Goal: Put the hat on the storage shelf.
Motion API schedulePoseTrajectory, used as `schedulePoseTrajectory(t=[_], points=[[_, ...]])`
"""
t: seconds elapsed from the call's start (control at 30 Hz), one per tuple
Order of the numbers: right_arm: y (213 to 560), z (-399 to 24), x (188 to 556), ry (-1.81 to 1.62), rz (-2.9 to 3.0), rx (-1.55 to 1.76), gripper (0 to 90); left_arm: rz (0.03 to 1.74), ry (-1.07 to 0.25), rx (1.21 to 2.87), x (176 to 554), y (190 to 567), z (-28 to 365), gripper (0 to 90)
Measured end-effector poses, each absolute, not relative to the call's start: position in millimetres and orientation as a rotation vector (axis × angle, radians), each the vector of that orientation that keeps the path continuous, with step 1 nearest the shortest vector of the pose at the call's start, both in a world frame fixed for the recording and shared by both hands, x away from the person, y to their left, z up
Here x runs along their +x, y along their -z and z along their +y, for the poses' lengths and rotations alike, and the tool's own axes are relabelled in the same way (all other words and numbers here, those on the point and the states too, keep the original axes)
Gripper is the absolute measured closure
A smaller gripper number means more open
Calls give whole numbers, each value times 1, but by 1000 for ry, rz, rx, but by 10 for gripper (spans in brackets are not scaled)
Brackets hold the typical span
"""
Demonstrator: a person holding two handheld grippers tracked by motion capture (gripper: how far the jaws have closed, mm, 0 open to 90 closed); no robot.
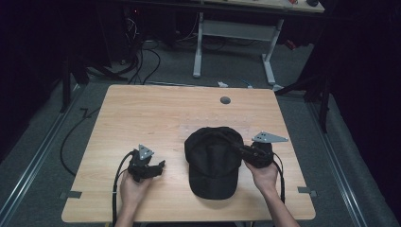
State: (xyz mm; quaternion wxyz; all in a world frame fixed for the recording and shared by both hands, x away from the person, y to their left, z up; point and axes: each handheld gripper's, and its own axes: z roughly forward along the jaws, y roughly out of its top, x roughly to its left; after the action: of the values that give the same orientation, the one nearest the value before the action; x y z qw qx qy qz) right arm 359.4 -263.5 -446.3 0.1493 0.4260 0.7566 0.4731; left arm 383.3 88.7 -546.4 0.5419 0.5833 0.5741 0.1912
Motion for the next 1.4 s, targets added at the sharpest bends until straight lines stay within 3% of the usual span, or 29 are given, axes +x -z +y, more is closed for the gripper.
schedulePoseTrajectory(t=[0.47,0.7,1.03,1.4], points=[[441,-264,364,-1432,2204,1117,877,1356,-422,1406,382,546,89,240],[433,-266,365,-1471,2201,1084,877,1374,-274,1386,380,536,94,205],[425,-264,368,-1520,2214,1036,877,1259,-41,1316,365,504,92,179],[421,-257,368,-1580,2225,989,877,1179,49,1377,361,485,77,184]])
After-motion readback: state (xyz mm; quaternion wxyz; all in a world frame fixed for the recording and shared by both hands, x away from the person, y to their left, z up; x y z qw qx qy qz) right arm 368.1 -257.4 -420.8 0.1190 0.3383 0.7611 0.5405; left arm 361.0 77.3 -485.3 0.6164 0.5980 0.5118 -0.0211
